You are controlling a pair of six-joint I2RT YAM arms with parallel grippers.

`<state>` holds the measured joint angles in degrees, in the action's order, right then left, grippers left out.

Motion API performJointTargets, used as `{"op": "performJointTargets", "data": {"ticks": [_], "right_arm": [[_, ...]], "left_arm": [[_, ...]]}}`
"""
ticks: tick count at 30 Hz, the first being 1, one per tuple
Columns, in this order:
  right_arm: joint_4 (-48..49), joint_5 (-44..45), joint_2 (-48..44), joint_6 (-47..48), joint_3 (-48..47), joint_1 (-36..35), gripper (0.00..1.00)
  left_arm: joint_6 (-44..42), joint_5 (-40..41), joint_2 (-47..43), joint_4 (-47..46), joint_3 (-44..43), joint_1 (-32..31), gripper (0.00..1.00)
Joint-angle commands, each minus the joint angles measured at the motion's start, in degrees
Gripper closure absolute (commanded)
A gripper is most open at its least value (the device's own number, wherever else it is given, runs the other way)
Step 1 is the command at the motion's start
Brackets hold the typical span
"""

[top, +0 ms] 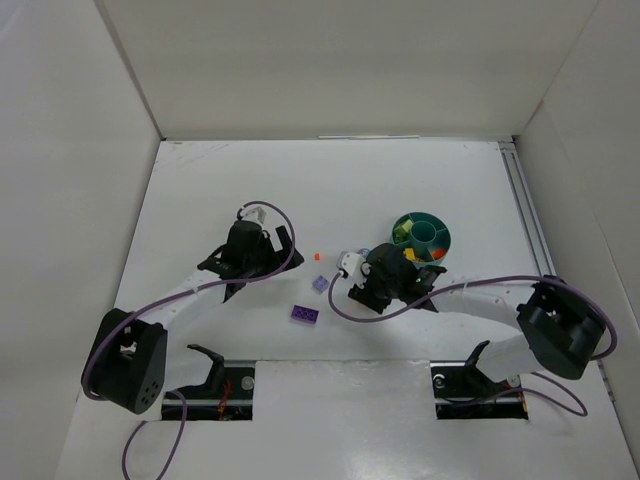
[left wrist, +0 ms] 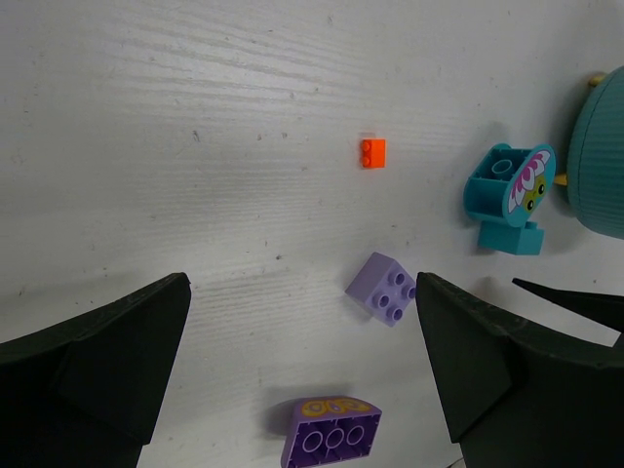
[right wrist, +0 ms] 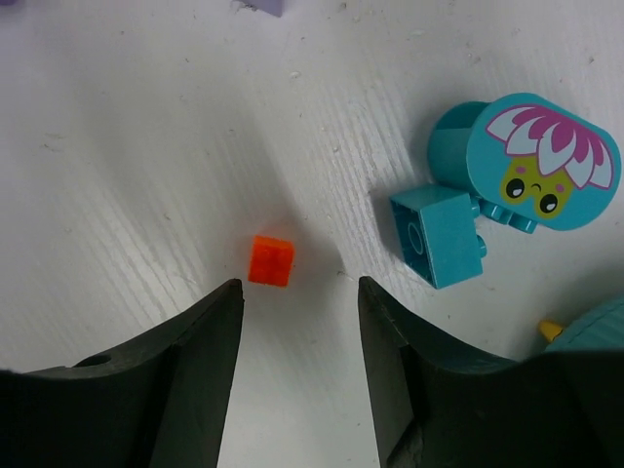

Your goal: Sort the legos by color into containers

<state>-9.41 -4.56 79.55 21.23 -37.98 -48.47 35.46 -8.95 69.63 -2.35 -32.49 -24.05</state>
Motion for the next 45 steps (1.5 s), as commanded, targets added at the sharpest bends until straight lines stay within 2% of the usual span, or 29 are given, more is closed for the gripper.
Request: {"op": "performJointTargets", "data": {"ticks": [1,8,22,23,25,28,33,34,35,39,40,43,45], "right_arm": [[2.38,-0.63,1.74,0.39,-2.27,-0.49,0.45],[2.91,-2.64,2.37,0.39,-2.28,-0.49,0.45],[4.49,-0.89,5.0,0.39,-3.24,-0.49,0.45],[4.49,-0.89,5.52,0.39,-3.24,-0.49,0.41],[4.49,-0.89,5.53,0.39,-3.77,-0.49,0.41],[4.49,-0.89,6.06,-0.13,-3.77,-0.49,0.5],[3.97,-1.42,4.92,-0.14,-3.77,-0.49,0.57],[3.96,-1.42,4.13,-0.84,-3.25,-0.49,0.63],[3.44,-0.81,4.12,-0.84,-3.24,-0.49,0.65],[1.42,2.35,0.0,-2.69,-2.72,-0.49,0.69],[0.28,2.36,-0.96,-3.21,-2.72,-0.49,0.73],[-1.48,4.55,-5.53,-3.22,-3.24,-0.49,0.77],[-4.12,5.78,-9.39,-3.74,-3.77,0.12,0.77]], "left_arm": [[0.22,0.07,-0.28,-1.61,-0.73,-0.29,0.0],[0.22,0.07,-0.28,-1.61,-0.73,-0.29,0.0],[-0.31,0.07,-0.28,-1.08,-0.73,-0.29,0.0],[-0.31,0.07,-0.28,-1.08,-0.73,-0.29,0.0],[-0.31,0.07,-0.28,-1.08,-0.73,-0.29,0.0],[-0.31,0.07,-0.28,-1.08,-0.73,-0.29,0.0],[-0.31,0.07,-0.28,-1.08,-0.73,-0.29,0.0],[-0.31,0.07,-0.28,-1.08,-0.73,-0.29,0.0],[-0.31,0.07,-0.28,-1.08,-0.73,-0.29,0.0],[-0.83,0.07,-0.28,-1.08,-0.73,-0.29,0.0],[-0.83,0.07,-0.28,-1.08,-0.73,-0.29,0.0],[-0.83,0.07,-0.28,-1.08,-0.73,-0.29,0.0],[-0.83,0.07,-0.28,-1.08,-1.25,-0.29,0.0]]}}
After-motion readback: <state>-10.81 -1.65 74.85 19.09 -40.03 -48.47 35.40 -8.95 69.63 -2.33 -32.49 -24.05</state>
